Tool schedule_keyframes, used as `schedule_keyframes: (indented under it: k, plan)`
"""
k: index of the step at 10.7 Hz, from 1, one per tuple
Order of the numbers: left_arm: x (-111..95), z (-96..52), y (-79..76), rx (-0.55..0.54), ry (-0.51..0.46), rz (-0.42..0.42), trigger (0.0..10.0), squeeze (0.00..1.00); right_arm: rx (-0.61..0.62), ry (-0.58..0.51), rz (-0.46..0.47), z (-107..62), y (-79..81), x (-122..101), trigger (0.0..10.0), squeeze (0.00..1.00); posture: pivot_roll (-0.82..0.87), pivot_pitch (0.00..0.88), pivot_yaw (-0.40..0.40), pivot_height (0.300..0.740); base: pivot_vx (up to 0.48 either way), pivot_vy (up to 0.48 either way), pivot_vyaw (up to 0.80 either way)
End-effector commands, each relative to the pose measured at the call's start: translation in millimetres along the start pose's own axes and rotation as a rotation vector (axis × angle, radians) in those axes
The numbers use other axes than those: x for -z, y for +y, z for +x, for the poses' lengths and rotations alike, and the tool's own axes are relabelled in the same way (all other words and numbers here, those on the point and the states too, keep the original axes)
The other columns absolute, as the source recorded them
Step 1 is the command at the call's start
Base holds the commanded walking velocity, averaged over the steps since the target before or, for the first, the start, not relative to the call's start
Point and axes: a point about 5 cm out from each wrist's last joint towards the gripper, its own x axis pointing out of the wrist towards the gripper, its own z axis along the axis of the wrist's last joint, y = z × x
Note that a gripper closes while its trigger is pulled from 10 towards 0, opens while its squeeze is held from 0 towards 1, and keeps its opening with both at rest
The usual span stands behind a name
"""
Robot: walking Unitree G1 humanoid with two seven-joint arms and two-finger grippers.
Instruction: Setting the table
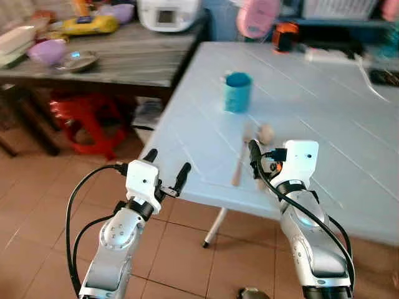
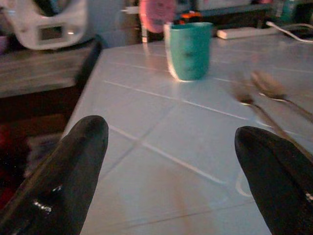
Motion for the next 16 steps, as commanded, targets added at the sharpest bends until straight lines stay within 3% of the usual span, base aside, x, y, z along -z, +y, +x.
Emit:
schedule_keyframes:
  k: [1,5,10,12,13,16]
  plan:
    - [-2.3,-0.1,1.5,0.007,-0.004,0.024,10.0,0.00,0.005,-0.010,0.009,0.2,-0.1,-2.7,10.0,0.00,-0.15,0.130,0.097,0.740,0.000,0.371,-0.56]
    - [-1.8,-0.5,1.5,0.002,-0.002,0.023,10.0,0.00,-0.005,-0.016,0.007,1.4,1.1,-3.3,10.0,0.00,-0.15,0.126,0.093,0.740,0.000,0.347,-0.13]
    - [-3.5,-1.8,0.3,0.002,-0.016,0.034,10.0,0.00,0.002,-0.029,0.002,1.4,0.2,-4.0,10.0,0.00,-0.14,0.133,0.093,0.740,0.000,0.000,0.00]
    - [-4.4,-1.8,-1.0,0.014,-0.021,0.039,10.0,0.00,0.095,-0.029,-0.036,1.0,-12.8,-4.4,10.0,0.00,-0.14,0.134,0.090,0.740,0.000,0.000,0.00]
    - [-5.8,-2.0,-1.7,0.021,-0.024,0.037,10.0,0.00,0.207,-0.001,-0.038,-2.6,-30.2,0.4,10.0,0.00,-0.14,0.138,0.089,0.740,0.000,0.000,0.00]
    - [-7.4,-3.1,-3.3,0.045,-0.016,0.020,10.0,0.00,0.199,0.005,-0.024,3.7,-30.1,-1.4,10.0,0.00,-0.12,0.153,0.098,0.740,0.000,0.000,0.00]
